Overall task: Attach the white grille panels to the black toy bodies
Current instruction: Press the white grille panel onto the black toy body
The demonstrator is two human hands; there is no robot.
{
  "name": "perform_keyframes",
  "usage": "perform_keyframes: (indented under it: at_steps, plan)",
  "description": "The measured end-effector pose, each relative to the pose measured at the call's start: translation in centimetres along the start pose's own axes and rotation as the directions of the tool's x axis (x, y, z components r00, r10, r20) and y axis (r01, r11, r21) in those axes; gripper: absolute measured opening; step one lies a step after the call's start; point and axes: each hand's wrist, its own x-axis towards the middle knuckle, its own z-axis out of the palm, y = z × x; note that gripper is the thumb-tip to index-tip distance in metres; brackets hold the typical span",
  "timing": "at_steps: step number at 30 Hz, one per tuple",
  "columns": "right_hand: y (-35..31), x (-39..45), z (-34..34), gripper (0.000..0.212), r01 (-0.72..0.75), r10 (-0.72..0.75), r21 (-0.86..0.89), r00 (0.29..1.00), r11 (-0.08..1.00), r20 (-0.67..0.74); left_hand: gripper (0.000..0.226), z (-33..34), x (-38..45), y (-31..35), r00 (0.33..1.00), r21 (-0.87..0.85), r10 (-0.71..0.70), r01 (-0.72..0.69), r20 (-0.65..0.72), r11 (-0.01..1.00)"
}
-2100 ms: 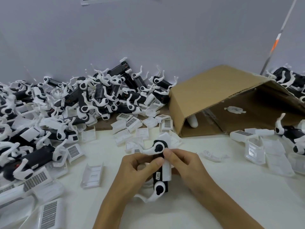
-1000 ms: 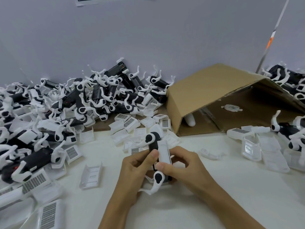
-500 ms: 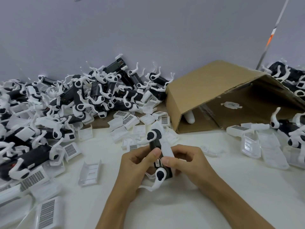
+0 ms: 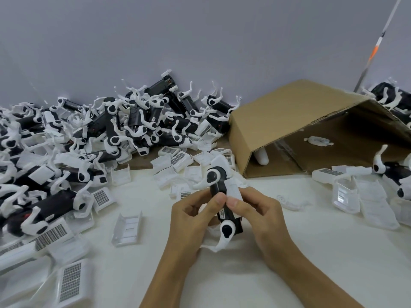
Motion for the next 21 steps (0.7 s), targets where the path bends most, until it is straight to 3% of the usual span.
perform_keyframes:
  at_steps: [5,10,13,17,21]
  plan:
    - [0.5,-0.2,0.1,0.032,0.048,-0.047,0.01,0.996,0.999,-0.078,0.031,0.9,-0.1,0.0,0.999,0.024,0.036,-0.036,-0.006,0.999]
    - [0.2,0.5,-0.4,0.038,-0.056,0.055,0.016,0.997,0.998,0.048,0.03,-0.8,-0.2,0.2,0.999,0.085,-0.01,0.005,0.051,0.996]
    - [0.1,0.7,-0.5,0.027,-0.052,0.051,0.009,0.996,0.999,0.07,0.03,-0.9,-0.1,0.1,0.997,0.105,-0.035,0.027,0.072,0.994]
    - [0.4,1.1,-1.2,0.039,-0.033,0.043,0.064,0.984,0.997,-0.171,0.044,-1.4,0.4,0.0,0.996,-0.047,-0.051,0.048,-0.067,0.998]
    - [0.3,1.4,-1.6,0.032,-0.035,0.073,0.261,0.988,0.965,-0.137,0.034,-1.9,0.6,0.2,0.991,-0.159,-0.113,0.101,-0.066,0.982]
